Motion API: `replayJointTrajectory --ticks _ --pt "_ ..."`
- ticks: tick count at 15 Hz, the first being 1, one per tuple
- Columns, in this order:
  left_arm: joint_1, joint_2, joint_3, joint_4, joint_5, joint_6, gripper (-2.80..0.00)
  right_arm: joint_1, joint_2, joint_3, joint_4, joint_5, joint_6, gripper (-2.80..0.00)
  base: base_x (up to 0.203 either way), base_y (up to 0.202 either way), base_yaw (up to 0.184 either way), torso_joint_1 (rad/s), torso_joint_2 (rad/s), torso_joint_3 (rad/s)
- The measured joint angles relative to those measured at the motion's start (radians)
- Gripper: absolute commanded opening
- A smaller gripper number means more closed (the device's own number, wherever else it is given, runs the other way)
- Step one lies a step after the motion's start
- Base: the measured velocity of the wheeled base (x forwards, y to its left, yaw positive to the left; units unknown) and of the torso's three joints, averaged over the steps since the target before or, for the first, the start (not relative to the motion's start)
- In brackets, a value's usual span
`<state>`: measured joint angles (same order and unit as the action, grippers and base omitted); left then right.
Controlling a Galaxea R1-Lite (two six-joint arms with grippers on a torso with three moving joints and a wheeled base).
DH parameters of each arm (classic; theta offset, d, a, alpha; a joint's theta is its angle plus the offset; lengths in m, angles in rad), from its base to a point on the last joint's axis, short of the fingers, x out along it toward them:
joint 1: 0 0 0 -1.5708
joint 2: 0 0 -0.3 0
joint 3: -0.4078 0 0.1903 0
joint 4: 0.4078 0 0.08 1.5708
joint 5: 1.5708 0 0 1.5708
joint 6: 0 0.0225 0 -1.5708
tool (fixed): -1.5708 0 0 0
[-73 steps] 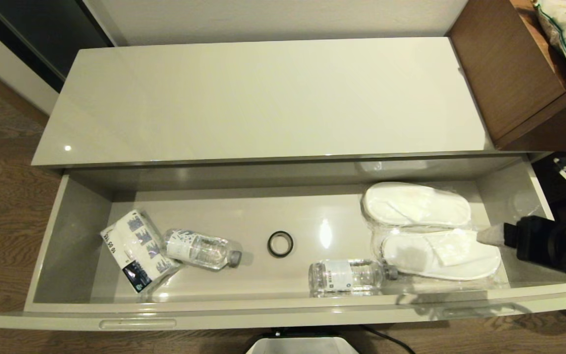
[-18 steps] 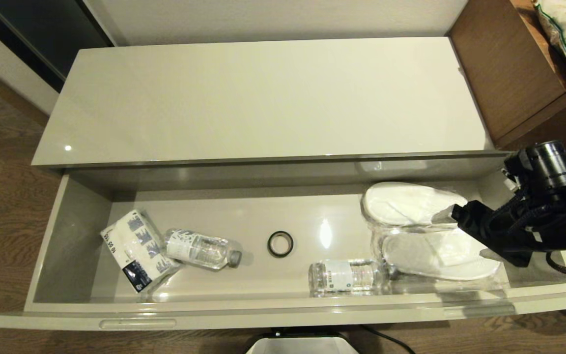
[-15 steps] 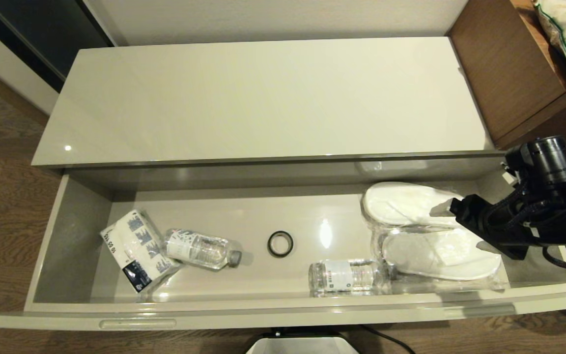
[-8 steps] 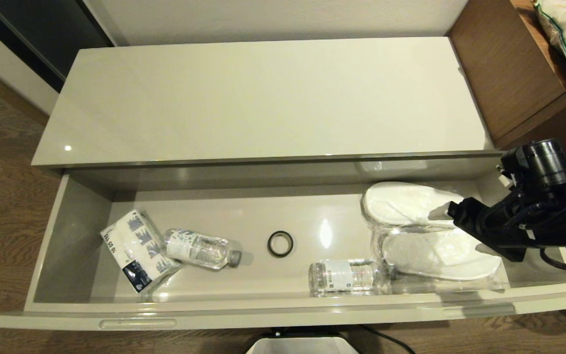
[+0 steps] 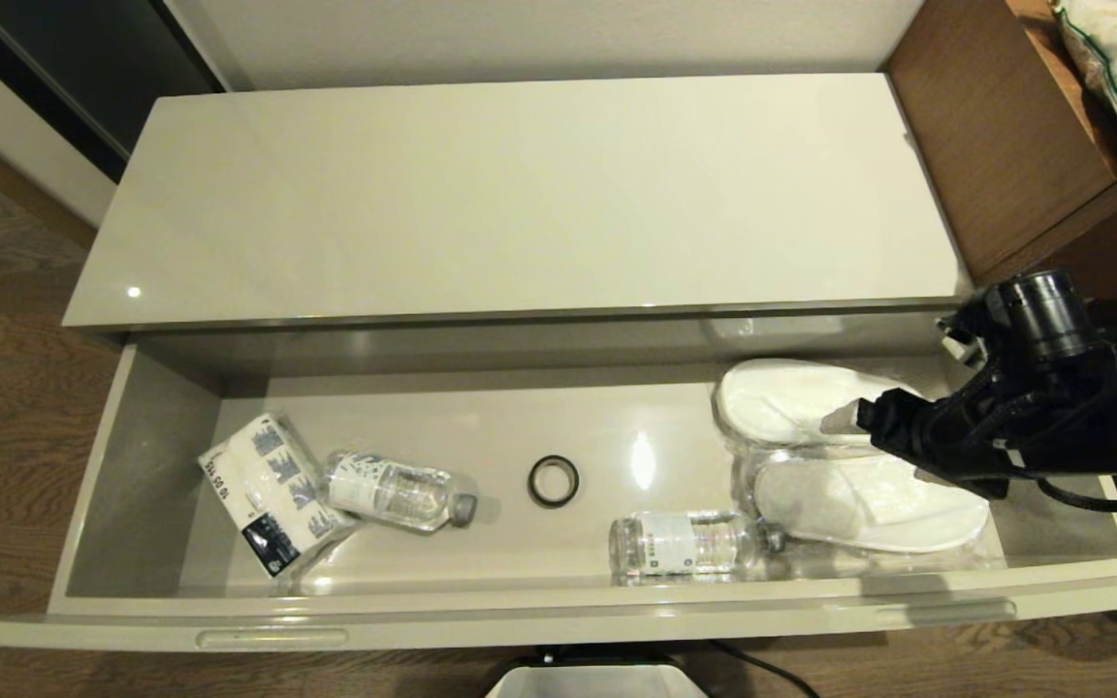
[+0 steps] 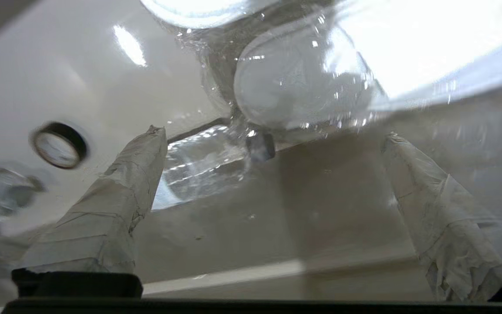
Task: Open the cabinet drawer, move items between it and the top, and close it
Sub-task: Take out the disposable slippers from the drawer
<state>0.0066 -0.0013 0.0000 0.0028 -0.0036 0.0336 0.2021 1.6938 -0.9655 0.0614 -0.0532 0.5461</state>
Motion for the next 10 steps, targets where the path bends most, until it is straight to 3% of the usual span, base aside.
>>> replayJointTrajectory --ticks 2,4,10 --pt "0.0 0.012 -0.01 0.035 -0.002 -0.005 -2.8 -0.042 0.04 -0.027 -0.023 0.021 -0.112 0.0 0.0 0.0 0.0 0.0 0.0 0.0" --pt "0.0 0.024 -0.022 0.055 -0.001 -0.019 -2.8 -0.061 0.062 -0.113 0.021 0.047 -0.142 0.0 0.0 0.0 0.0 0.0 0.0 0.0" --pt "-0.001 0.004 -0.019 0.038 -0.001 -0.028 -2.8 -0.052 0.088 -0.431 0.496 0.116 -0.109 0.0 0.0 0.0 0.0 0.0 0.0 0.0"
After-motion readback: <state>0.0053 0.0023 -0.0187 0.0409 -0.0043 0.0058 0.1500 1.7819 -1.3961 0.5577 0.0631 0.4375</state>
